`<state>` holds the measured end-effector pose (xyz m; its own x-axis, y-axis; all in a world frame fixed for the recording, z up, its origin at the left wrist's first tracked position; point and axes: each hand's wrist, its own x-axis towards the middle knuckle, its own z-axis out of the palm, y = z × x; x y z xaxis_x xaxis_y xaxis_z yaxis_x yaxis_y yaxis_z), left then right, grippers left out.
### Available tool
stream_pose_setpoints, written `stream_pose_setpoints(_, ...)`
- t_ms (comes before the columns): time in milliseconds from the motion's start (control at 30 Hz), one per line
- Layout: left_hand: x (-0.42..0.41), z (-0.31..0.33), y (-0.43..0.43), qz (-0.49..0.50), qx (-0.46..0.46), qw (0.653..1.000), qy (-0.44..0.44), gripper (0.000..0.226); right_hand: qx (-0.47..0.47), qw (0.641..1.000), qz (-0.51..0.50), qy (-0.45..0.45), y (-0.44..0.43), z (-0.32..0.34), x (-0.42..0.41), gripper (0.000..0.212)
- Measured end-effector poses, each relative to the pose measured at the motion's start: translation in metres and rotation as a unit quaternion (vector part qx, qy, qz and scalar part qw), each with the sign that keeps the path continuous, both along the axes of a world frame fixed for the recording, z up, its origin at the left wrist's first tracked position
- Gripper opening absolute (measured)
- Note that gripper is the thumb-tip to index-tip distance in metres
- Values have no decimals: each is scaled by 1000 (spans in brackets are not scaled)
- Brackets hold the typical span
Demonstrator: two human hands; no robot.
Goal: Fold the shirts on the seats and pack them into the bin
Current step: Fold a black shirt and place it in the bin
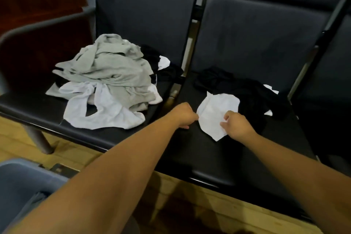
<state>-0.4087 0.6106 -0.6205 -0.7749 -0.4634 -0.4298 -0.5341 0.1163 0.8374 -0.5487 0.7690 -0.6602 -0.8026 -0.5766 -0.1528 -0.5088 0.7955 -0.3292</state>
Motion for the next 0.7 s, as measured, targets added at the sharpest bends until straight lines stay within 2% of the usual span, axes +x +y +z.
stream_pose_setpoints(67,-3,-4,3,40,62,997,21,30,-42,999,-5,-14,6,-2,-1,15)
stream_pose_setpoints(167,-7,-6,10,75,116,990,36,48,-135,990,23,-43,11,15,1,14)
stream_pose_setpoints(267,-14,-8,14,92,230,967,56,46,-219,968,100,-77,17,51,19,11)
stream_pose_setpoints(333,-21,-11,20,92,243,963,69,42,-203,955,165,-136,26,63,31,9)
stream_pose_setpoints(400,-27,-13,28,80,178,979,65,31,-171,947,187,-200,38,59,36,9)
stream_pose_setpoints(433,-29,-13,30,57,117,990,51,27,-173,953,160,-190,42,55,30,8)
stream_pose_setpoints(467,-28,-10,31,19,40,999,25,28,-177,967,121,-139,46,51,21,10)
stream_pose_setpoints(533,-22,-4,32,-60,-131,989,-40,34,-141,989,35,-13,60,45,-1,42)
stream_pose_setpoints(600,-17,-5,29,-85,-229,967,-76,42,-86,996,-4,-13,74,38,-17,70)
stream_pose_setpoints(633,-15,-7,29,-89,-269,956,-80,47,-51,998,-1,-25,77,33,-21,72)
stream_pose_setpoints(667,-14,-11,31,-97,-322,939,-73,52,-30,999,6,-26,79,28,-25,64)
stream_pose_setpoints(700,-14,-14,35,-114,-378,917,-57,56,-19,1000,6,-8,79,25,-28,43)
